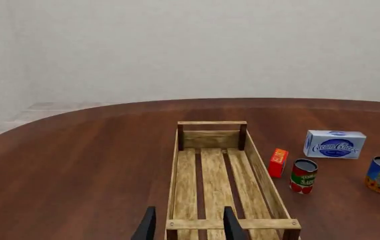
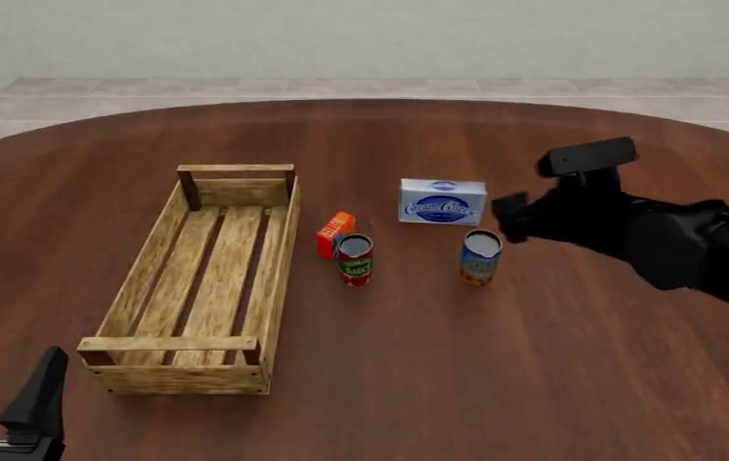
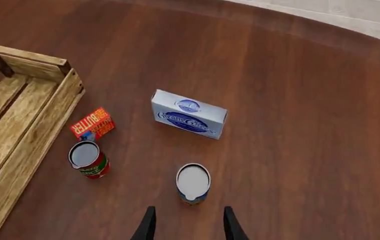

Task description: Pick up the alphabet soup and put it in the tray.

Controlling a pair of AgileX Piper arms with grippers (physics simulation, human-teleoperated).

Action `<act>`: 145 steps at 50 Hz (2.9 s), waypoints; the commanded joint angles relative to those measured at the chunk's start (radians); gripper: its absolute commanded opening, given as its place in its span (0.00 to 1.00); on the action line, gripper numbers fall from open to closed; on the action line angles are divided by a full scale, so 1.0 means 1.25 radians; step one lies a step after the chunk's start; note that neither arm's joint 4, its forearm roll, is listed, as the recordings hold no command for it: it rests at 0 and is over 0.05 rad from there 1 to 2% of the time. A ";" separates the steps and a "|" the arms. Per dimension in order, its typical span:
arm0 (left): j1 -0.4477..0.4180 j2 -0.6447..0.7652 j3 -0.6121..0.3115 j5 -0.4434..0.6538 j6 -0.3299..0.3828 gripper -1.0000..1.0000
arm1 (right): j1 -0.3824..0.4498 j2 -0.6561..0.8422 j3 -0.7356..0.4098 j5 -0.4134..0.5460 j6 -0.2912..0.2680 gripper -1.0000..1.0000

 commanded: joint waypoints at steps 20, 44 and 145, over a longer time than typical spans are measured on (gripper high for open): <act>0.000 0.000 0.000 0.000 0.000 1.00 | -0.006 0.213 -0.058 -0.072 0.014 1.00; 0.000 0.000 0.000 0.000 0.000 1.00 | -0.010 0.353 -0.092 -0.131 0.036 1.00; 0.000 0.000 0.000 0.000 0.000 1.00 | 0.148 0.297 -0.239 0.060 -0.001 0.00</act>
